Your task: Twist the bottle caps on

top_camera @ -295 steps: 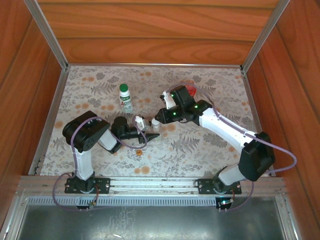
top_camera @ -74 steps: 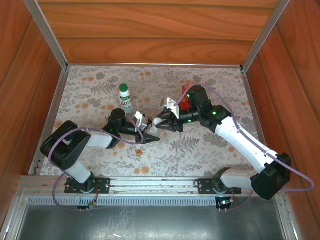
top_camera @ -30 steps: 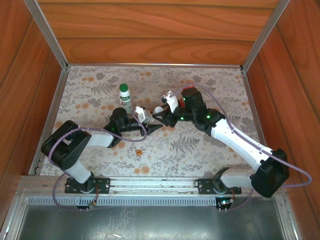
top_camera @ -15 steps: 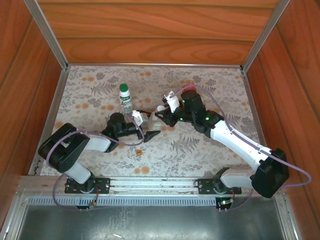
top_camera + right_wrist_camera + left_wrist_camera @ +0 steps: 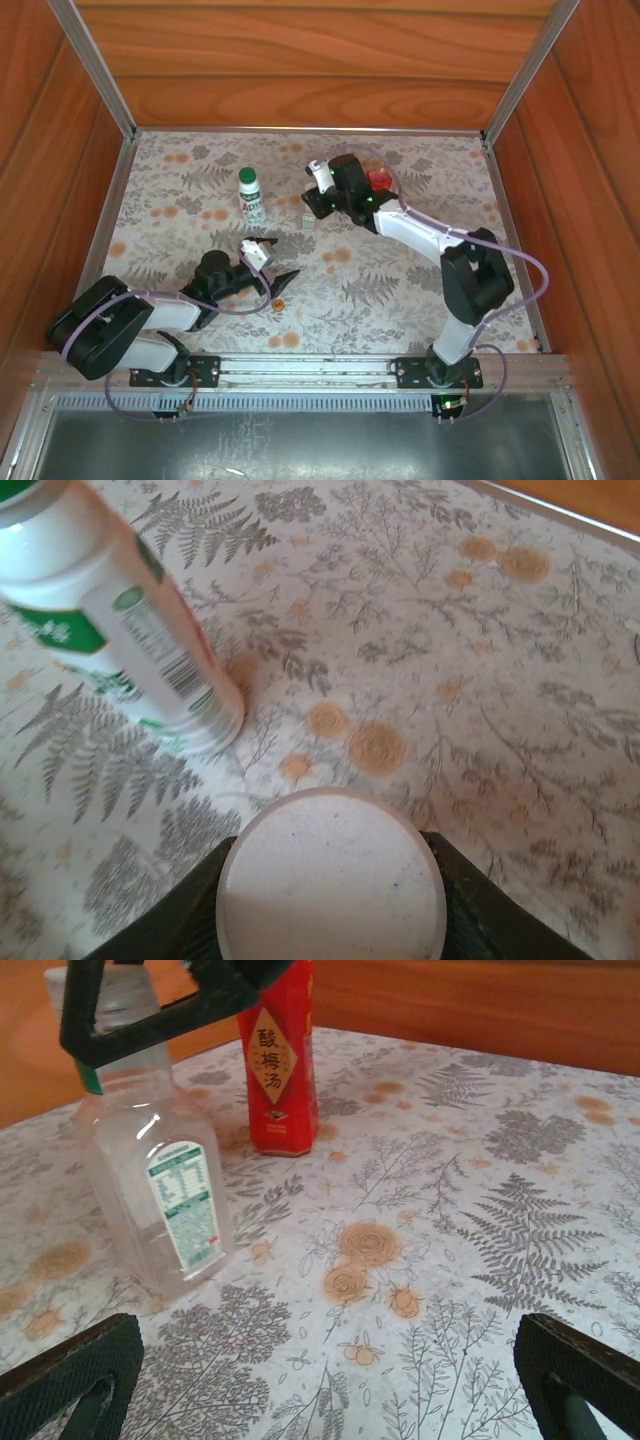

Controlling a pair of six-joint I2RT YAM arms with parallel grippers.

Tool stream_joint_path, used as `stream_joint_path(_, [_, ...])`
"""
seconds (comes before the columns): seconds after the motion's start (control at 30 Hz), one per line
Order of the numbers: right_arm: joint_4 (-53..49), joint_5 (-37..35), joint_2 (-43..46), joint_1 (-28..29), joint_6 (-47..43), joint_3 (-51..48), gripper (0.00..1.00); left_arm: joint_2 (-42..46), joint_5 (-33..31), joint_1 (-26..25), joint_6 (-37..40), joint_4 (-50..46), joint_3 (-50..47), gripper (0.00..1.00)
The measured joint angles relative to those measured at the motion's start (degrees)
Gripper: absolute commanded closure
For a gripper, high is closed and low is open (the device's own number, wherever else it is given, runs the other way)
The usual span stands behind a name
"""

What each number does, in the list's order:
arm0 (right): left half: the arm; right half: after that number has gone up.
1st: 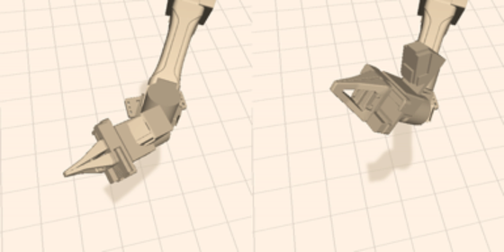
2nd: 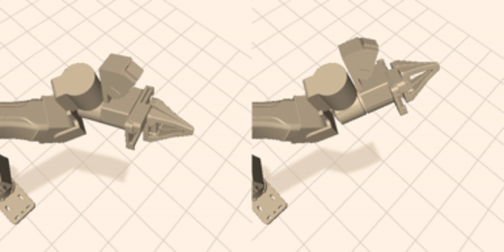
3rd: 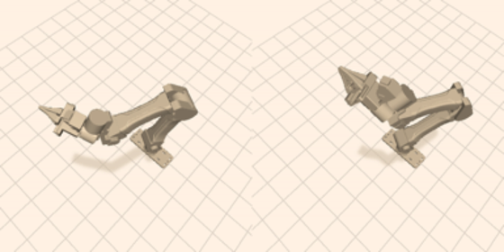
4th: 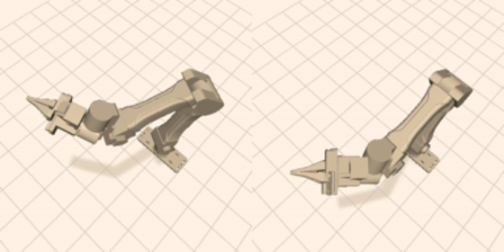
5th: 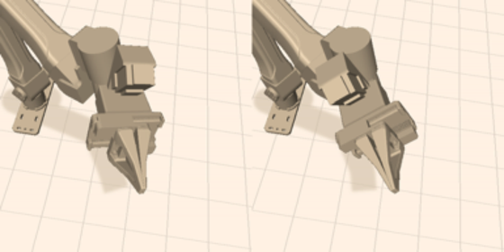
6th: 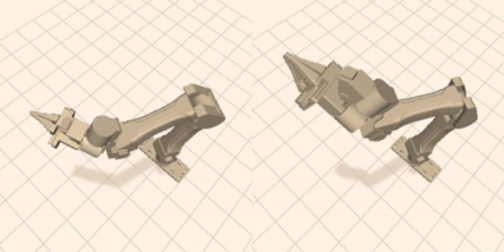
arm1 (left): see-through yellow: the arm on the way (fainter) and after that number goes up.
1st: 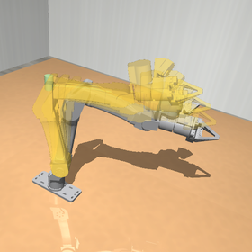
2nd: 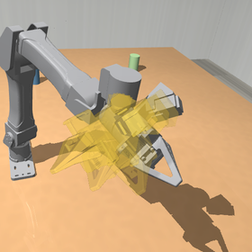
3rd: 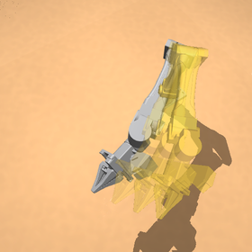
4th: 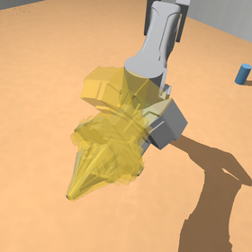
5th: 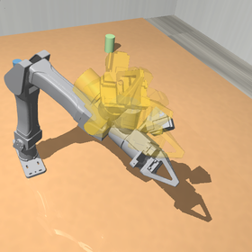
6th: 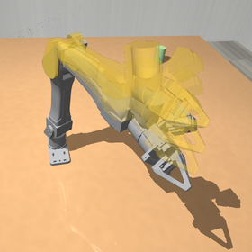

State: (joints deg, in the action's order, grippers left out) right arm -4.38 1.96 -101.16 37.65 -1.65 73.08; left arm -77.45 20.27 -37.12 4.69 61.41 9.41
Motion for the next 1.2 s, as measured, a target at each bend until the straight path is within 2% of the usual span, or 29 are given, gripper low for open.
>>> stream_joint_path(0.1, [0.0,0.0,-4.2,-0.4,-1.2,3.6,0.72,1.5,-1.2,0.0,0.0,-0.3,-0.4,0.0])
stream_joint_path(0.2, [0.3,0.3,-6.5,-0.6,-2.1,5.4,0.67,2.9,-2.1,0.0,0.2,-0.9,-0.7,0.0])
stream_joint_path(0.27, [0.3,0.5,-6.8,-0.6,-2.5,5.7,0.58,3.5,-2.7,0.0,0.5,-1.5,-0.8,0.0])
stream_joint_path(0.37, [0.2,1.4,-6.7,-0.6,-3.3,5.7,0.37,3.7,-3.7,0.0,1.1,-3.5,-0.7,0.0])
stream_joint_path(0.47, [-0.9,2.5,-5.4,-0.6,-3.8,5.6,0.29,3.7,-3.9,0.0,1.9,-5.2,-0.1,0.0])
stream_joint_path(0.6, [-1.0,2.4,1.5,-0.6,-3.6,2.2,0.24,3.4,-3.4,-0.1,2.4,-6.4,2.1,0.0])
stream_joint_path(0.77, [1.8,-0.7,18.2,-0.6,-2.7,-7.5,0.0,-0.3,-3.1,-1.8,3.3,-6.6,6.9,0.0])
stream_joint_path(0.97, [0.5,-6.1,31.3,-3.6,-2.8,-13.5,0.0,-7.4,-3.5,-5.1,3.5,-7.0,14.5,0.0])
stream_joint_path(1.07, [-2.1,-7.0,32.6,-7.9,-2.6,-13.4,0.02,-10.2,-3.5,-6.2,3.5,-7.0,18.2,0.0])
stream_joint_path(1.2, [-6.4,-6.8,29.1,-13.6,-2.0,-10.6,0.07,-12.5,-3.5,-7.0,3.5,-6.9,21.1,0.0])
